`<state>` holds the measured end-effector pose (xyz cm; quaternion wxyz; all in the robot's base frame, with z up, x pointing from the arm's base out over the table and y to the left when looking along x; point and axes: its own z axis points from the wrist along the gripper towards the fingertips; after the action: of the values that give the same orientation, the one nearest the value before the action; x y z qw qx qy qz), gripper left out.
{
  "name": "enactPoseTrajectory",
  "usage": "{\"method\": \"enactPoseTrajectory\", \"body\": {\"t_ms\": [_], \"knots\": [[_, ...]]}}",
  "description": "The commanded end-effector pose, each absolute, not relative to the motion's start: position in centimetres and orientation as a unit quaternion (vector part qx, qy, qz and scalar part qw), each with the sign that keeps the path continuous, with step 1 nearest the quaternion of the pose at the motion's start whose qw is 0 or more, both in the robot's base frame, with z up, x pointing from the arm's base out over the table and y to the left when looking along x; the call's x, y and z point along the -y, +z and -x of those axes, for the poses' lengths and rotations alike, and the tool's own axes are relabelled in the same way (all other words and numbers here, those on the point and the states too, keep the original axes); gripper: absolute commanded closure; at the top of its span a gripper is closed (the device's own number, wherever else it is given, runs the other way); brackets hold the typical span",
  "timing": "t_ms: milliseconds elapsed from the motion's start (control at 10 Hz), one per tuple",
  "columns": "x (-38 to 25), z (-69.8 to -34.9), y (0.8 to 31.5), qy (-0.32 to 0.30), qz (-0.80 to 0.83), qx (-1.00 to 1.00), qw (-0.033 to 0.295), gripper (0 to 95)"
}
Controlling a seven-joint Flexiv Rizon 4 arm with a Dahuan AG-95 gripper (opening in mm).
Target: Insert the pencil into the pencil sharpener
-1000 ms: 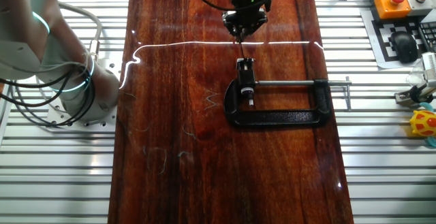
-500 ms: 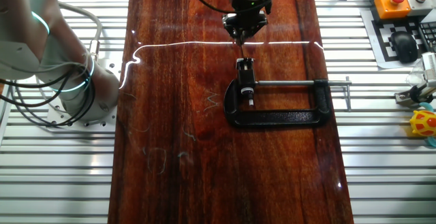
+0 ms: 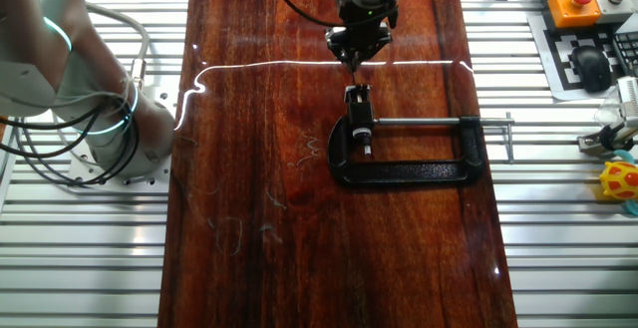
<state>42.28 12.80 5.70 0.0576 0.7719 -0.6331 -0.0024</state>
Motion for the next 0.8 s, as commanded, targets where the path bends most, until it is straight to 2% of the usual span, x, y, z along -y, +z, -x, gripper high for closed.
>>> {"method": "enactPoseTrajectory", "body": {"t_ms": [100, 800], "knots": [[-12.7, -42.4, 5.8, -0.002, -0.773, 0.632, 0.058, 95.0], [-11.7, -42.8, 6.0, -0.005, -0.777, 0.627, 0.057, 95.0]]}}
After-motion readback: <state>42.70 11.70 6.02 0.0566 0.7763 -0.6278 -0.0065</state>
